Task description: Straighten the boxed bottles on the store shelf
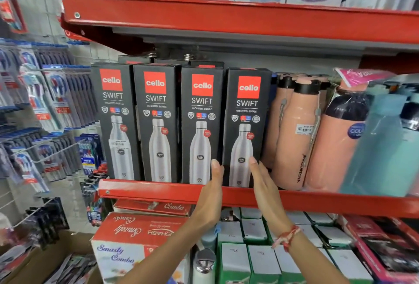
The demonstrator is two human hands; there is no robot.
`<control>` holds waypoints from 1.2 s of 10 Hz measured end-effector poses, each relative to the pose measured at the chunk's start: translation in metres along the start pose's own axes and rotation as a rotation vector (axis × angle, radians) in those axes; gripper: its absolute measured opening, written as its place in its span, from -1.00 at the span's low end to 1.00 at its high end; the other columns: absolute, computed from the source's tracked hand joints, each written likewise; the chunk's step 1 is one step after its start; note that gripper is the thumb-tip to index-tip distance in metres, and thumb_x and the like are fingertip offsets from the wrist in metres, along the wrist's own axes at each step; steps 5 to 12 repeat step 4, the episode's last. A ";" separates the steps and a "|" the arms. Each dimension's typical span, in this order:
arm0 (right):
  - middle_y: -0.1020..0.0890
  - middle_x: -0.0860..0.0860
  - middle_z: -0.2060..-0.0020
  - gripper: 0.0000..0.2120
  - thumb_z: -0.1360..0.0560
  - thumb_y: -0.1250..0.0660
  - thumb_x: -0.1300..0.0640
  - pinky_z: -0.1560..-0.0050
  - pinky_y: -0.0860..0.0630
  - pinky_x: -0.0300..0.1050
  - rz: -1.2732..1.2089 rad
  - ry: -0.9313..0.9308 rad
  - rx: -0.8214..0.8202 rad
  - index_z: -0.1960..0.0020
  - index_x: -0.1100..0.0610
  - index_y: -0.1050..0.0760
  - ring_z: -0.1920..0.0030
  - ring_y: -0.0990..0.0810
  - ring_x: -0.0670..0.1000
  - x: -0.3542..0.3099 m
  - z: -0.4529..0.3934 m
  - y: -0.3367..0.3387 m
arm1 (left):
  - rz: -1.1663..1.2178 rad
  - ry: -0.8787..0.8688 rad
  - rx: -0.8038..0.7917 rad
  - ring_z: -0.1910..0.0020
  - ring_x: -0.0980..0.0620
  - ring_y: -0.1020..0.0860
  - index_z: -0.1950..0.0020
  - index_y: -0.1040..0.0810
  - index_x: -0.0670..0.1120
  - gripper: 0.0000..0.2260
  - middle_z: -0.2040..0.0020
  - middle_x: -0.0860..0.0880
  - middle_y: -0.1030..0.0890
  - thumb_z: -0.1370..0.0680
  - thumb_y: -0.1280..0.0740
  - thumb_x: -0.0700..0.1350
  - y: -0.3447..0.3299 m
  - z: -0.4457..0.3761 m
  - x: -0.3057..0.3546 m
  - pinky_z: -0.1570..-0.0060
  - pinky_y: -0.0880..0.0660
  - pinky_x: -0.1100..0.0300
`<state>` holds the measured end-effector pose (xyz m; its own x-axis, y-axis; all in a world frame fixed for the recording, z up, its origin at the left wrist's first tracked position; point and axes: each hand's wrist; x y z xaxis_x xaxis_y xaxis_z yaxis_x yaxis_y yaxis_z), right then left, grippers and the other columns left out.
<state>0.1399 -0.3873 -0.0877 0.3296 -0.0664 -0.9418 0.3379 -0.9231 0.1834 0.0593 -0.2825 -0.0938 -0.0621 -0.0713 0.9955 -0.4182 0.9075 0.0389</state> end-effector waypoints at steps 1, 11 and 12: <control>-0.20 -0.25 -0.43 -0.25 -0.46 -0.03 -0.43 -0.29 -0.03 -0.22 0.037 -0.037 0.000 -0.53 -0.08 -0.12 -0.43 -0.14 -0.19 -0.004 0.002 0.000 | -0.080 0.000 -0.033 -0.53 0.10 -0.13 -0.55 -0.12 0.04 0.07 -0.57 0.06 -0.16 -0.20 0.18 0.65 0.001 0.013 0.008 -0.48 0.01 0.07; -0.08 -0.33 -0.50 -0.34 -0.52 -0.05 -0.33 -0.27 -0.02 -0.52 0.131 0.534 0.191 -0.54 -0.09 -0.08 -0.35 -0.04 -0.51 -0.134 0.032 -0.005 | -0.427 -0.696 0.233 -0.46 0.45 0.03 -0.58 0.03 0.03 -0.45 -0.59 0.10 -0.03 -0.63 0.13 0.22 0.054 0.057 0.126 -0.46 0.06 0.40; -0.08 -0.33 -0.50 -0.34 -0.52 -0.05 -0.33 -0.27 -0.02 -0.52 0.131 0.534 0.191 -0.54 -0.09 -0.08 -0.35 -0.04 -0.51 -0.134 0.032 -0.005 | -0.427 -0.696 0.233 -0.46 0.45 0.03 -0.58 0.03 0.03 -0.45 -0.59 0.10 -0.03 -0.63 0.13 0.22 0.054 0.057 0.126 -0.46 0.06 0.40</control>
Point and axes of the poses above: each hand's wrist, its own z-axis away from the middle knuckle, its own y-axis out of the back of the hand, x = y × z
